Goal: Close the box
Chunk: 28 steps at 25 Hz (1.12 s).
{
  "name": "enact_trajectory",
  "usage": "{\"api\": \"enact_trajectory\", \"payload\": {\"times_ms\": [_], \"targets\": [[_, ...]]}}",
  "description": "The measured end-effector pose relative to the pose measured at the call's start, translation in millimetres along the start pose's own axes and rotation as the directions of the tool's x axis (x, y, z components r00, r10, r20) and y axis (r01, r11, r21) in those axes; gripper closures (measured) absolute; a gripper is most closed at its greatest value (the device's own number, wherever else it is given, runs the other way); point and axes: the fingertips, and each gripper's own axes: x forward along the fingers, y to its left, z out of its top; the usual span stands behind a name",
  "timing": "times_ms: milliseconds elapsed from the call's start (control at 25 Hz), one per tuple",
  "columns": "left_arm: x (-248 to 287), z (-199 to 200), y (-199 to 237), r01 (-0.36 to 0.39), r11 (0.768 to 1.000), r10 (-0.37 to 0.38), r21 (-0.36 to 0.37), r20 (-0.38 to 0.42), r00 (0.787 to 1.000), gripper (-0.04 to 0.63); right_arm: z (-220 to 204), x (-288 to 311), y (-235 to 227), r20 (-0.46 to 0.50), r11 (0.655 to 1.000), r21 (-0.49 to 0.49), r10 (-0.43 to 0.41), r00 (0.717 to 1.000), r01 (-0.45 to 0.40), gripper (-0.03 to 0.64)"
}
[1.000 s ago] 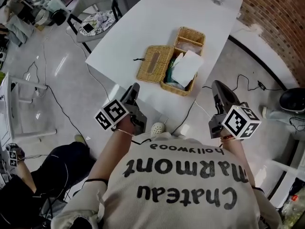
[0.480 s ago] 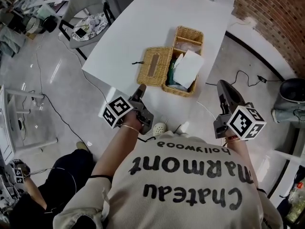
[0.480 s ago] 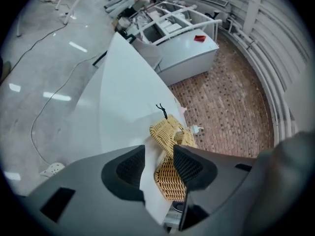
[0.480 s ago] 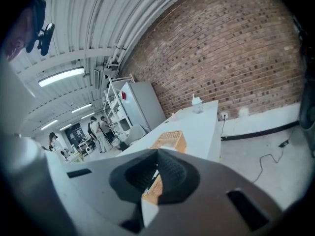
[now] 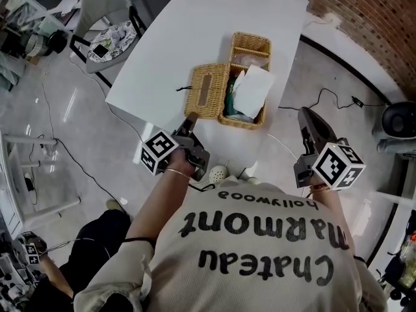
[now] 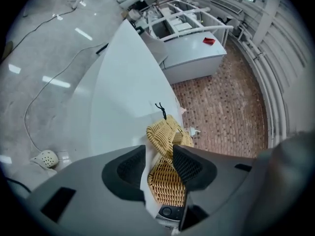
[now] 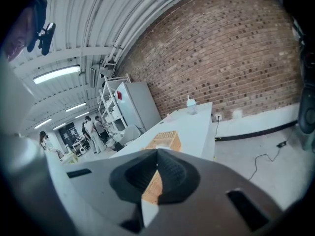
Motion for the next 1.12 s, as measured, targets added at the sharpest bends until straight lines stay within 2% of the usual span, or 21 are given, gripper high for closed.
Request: {"api": "enact_trajectory", "payload": {"times_ms": [120, 640, 1120], "targets": [[4, 2, 0, 0.009, 1.0, -0.008, -0.026, 0.004, 1.0, 0.423, 0, -1, -1, 0.004, 1.0, -0.002, -0.009, 1.0, 0.009, 0.614], [3, 8, -6, 0.048, 0.999, -0.048, -0.005, 0.016, 0.999, 0.457, 1, -7, 1, 0.01, 1.0, -0.009, -0.011, 1.0, 0.012, 0.614], [-1, 13, -6, 0.06, 0.998, -0.059, -0.025, 0.051, 0.997, 0.506, 4, -12, 0, 0.017, 1.0, -0.017, -0.012, 1.0, 0.012, 0.614]]}}
